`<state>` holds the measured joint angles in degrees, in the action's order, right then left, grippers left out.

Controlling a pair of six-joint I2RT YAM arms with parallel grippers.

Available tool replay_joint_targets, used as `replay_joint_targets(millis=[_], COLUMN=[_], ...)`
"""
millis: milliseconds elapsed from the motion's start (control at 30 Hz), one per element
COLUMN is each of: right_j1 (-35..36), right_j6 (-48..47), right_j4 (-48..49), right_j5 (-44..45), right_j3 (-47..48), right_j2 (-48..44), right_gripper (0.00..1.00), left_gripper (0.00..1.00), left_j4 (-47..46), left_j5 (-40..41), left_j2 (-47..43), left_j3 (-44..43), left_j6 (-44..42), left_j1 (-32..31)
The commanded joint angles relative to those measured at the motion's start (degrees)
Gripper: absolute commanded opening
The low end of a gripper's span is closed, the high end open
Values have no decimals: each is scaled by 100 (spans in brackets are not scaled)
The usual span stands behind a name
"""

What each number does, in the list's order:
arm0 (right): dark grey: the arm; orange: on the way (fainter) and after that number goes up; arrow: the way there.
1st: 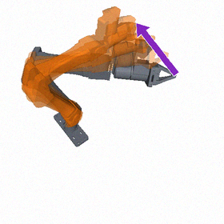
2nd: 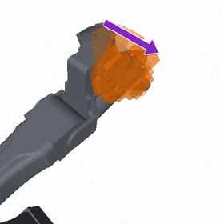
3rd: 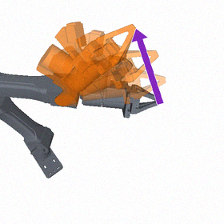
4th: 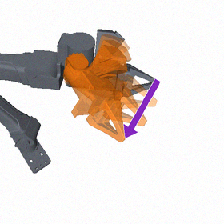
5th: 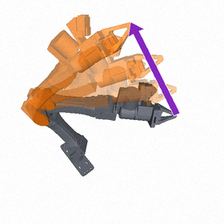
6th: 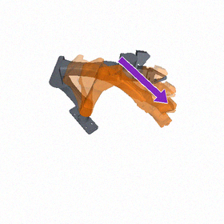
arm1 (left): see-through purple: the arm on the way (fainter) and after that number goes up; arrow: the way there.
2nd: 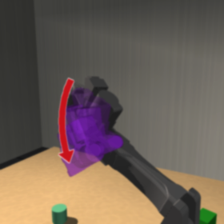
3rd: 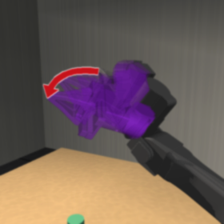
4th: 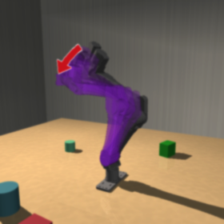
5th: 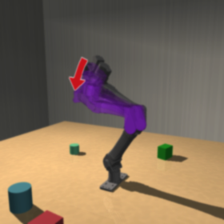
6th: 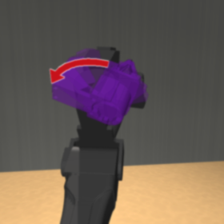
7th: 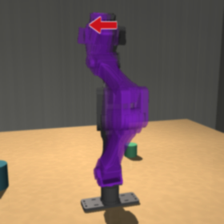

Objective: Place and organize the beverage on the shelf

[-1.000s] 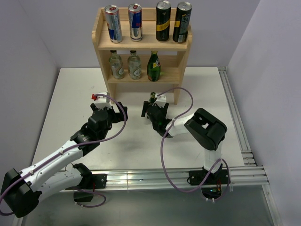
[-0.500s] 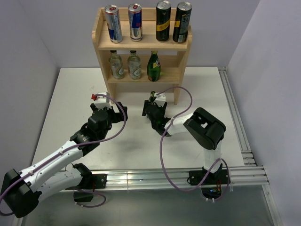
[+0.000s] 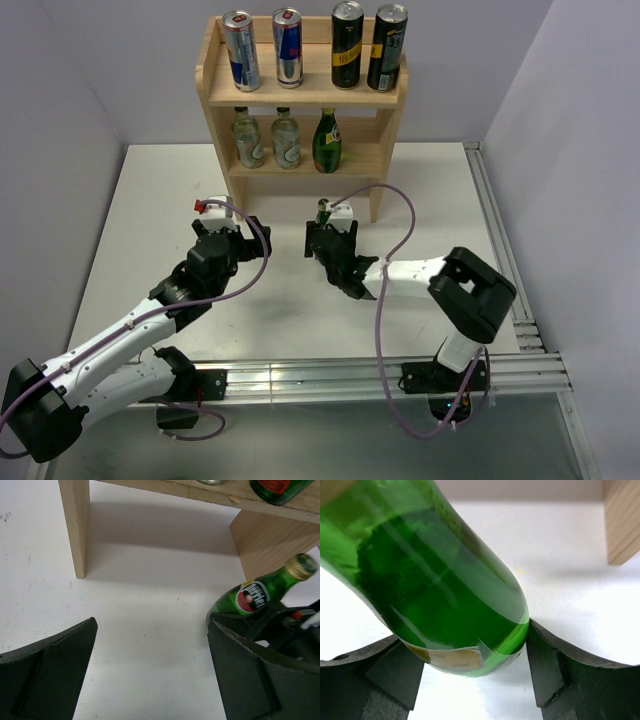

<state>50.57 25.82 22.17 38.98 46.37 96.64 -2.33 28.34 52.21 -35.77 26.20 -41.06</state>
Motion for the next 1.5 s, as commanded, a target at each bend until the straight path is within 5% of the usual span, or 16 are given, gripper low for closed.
replay_joint_targets(millis=[0, 600, 1467], right_j1=[102, -38, -1224], right_j6=[-139, -1369, -1862], right_j4=[481, -99, 24], right_j5=[698, 1340, 523], right_j3=[162, 803, 2649], right_j2=[-961, -2641, -1271], right_gripper=[0, 0, 0], left_gripper=[99, 99, 99], left_j4=[-145, -180, -128], left_j5=[31, -30, 58], left_j2=[-149, -88, -114], left_j3=[9, -9, 35], left_j6=[-53, 8, -44], left_j1=[10, 10, 1])
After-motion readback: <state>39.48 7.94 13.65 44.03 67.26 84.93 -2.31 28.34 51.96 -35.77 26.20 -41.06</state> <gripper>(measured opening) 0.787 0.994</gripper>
